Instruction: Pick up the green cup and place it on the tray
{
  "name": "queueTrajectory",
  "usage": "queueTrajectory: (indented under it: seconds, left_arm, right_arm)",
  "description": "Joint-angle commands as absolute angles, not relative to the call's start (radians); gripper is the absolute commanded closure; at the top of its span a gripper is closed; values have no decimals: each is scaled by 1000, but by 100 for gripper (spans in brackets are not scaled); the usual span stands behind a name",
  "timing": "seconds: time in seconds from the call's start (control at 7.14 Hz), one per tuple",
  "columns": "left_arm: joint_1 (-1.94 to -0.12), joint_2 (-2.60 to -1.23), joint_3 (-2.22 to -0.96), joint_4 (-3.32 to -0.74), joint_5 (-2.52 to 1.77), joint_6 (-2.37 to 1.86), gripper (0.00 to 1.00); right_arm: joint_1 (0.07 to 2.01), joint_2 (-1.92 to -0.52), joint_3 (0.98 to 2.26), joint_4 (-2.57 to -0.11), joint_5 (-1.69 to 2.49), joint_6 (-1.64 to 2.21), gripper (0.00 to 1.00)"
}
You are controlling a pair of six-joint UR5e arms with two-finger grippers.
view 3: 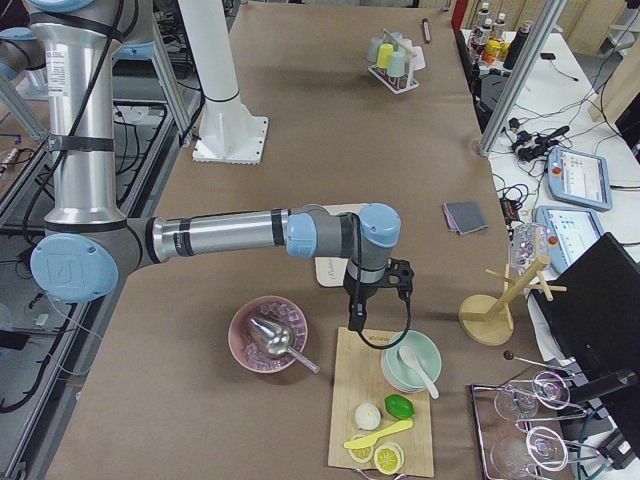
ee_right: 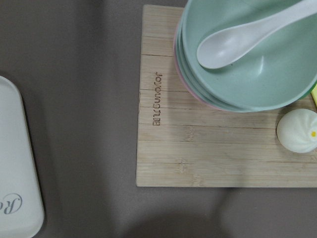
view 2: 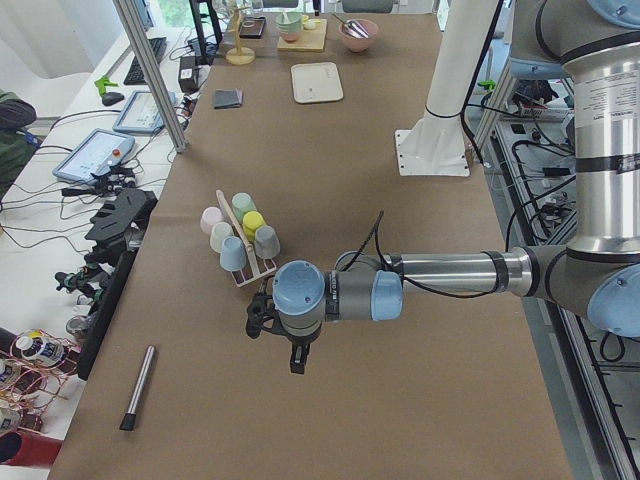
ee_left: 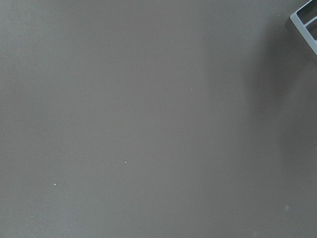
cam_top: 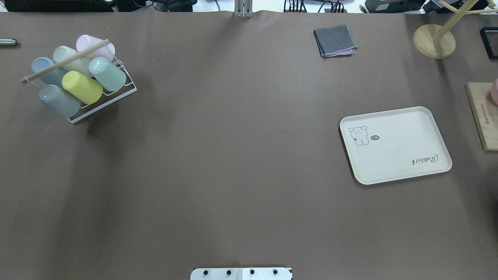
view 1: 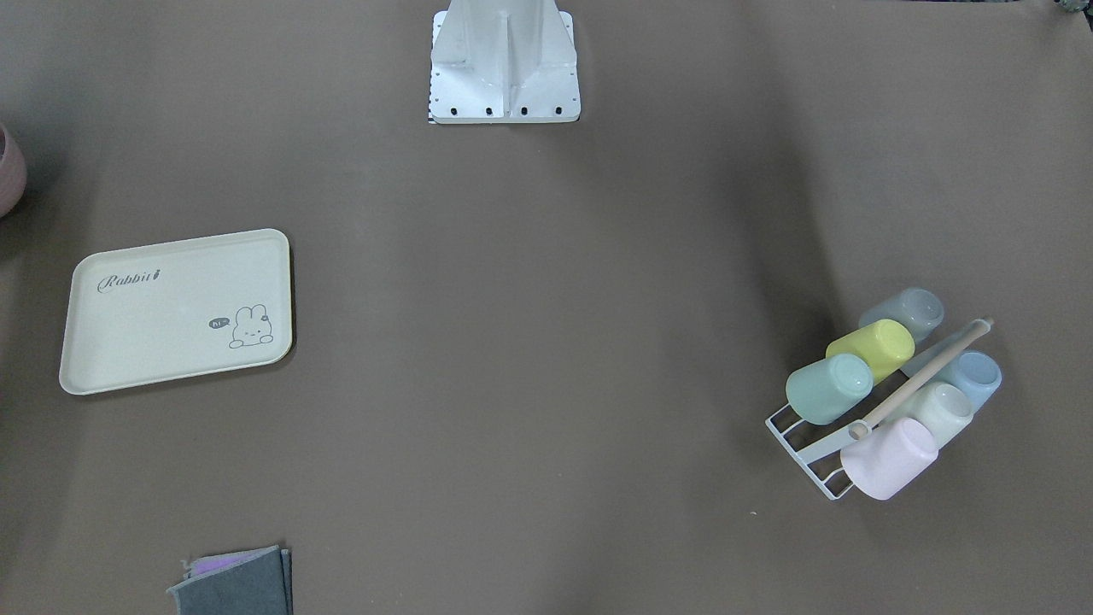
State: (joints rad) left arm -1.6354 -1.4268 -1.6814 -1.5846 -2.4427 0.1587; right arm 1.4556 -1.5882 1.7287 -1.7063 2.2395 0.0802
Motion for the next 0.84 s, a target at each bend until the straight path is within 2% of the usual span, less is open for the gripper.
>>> queueTrajectory:
  seconds: [0.0, 0.42, 0.7]
  left_arm:
    - [-1635, -1445, -1683, -1580, -2448, 158, 1]
    - [-1634, -1469, -1687, -1572, -2448, 156, 1]
    - [-1629, -1511, -1701, -1574, -2460, 158, 1]
  right_arm:
    - [1445, -1554, 1735, -1710, 2240, 138, 0]
    - [1392, -1549, 1752, -1706, 2241, 271, 0]
    - [1336, -1545, 1711, -1691, 2272, 285, 0]
